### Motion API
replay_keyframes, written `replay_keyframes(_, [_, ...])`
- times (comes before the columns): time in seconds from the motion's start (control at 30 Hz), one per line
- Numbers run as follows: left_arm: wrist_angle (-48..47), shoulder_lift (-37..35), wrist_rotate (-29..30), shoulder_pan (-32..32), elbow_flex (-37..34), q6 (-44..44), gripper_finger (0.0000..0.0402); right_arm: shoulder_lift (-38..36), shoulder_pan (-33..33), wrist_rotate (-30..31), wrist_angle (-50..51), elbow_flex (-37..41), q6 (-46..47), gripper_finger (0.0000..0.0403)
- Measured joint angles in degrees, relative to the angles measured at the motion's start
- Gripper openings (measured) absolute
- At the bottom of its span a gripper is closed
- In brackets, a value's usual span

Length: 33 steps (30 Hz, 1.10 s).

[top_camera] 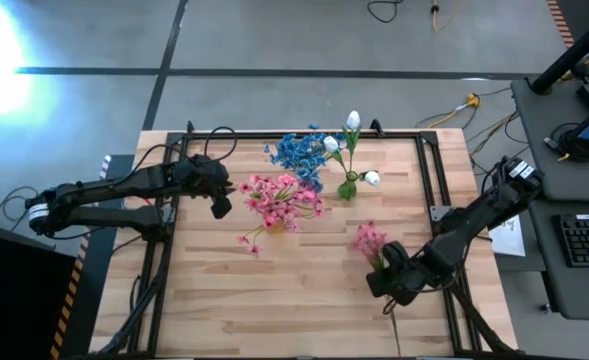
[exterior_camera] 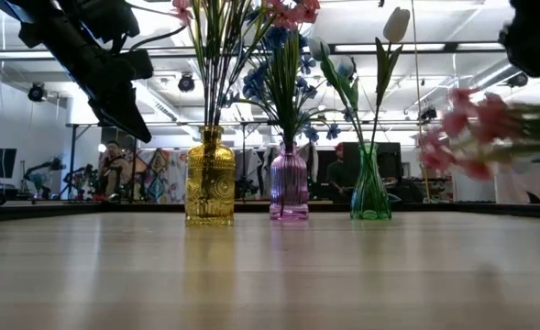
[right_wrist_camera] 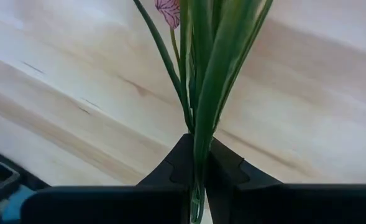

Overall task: Sort flowers into vase by color
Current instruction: Put the pink flowers into the yellow flower vase

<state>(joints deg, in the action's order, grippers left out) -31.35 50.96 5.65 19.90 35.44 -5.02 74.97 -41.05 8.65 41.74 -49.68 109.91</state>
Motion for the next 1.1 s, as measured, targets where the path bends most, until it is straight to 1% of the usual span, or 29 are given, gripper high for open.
replay_keyframes(0.2, [0.0,0.0,0.0,0.0,0.0,0.0,0.0075,-0.5,-2.5,14.8,-0.8,-0.4,-5.3,0.0018])
replay_keyframes(0.27, [0.0,0.0,0.0,0.0,0.0,0.0,0.0075,-0.4,-3.0,19.8,-2.6,-0.4,-8.0,0.0018])
replay_keyframes(0.37, [0.1,0.0,0.0,0.0,0.0,0.0,0.0075,0.0,-3.0,29.1,-7.6,-0.3,-16.0,0.0018])
replay_keyframes(0.43, [0.1,0.0,0.0,0.0,0.0,0.0,0.0075,0.2,-2.9,35.8,-14.2,-0.3,-25.3,0.0018])
replay_keyframes(0.6, [0.1,0.0,0.0,0.0,0.0,-0.2,0.0075,0.2,-2.2,48.9,-32.2,-0.3,-54.5,0.0018])
replay_keyframes(0.67, [0.1,0.0,0.0,0.0,0.0,-0.2,0.0075,0.2,-1.6,55.1,-39.4,-0.3,-66.4,0.0018])
replay_keyframes(0.73, [0.5,0.0,0.0,0.0,0.0,-0.2,0.0075,0.8,-0.4,61.4,-47.2,-0.3,-77.6,0.0018])
replay_keyframes(0.77, [0.9,0.0,0.0,0.0,0.0,-0.2,0.0075,1.2,0.5,63.1,-51.1,-0.3,-83.2,0.0018])
replay_keyframes(0.83, [1.9,0.0,0.0,0.0,0.0,-0.2,0.0075,2.1,2.8,62.9,-59.1,-0.2,-94.1,0.0018])
replay_keyframes(0.87, [2.3,0.0,0.0,0.0,0.0,-0.2,0.0075,2.5,4.1,60.5,-63.3,-0.2,-98.7,0.0018])
replay_keyframes(1.0, [3.4,0.0,0.0,0.0,0.0,-0.3,0.0075,4.7,9.6,46.5,-79.1,-0.2,-112.8,0.0018])
replay_keyframes(1.1, [4.8,0.0,-0.1,0.0,0.0,-0.7,0.0075,6.2,12.7,37.8,-86.9,-0.2,-120.9,0.0018])
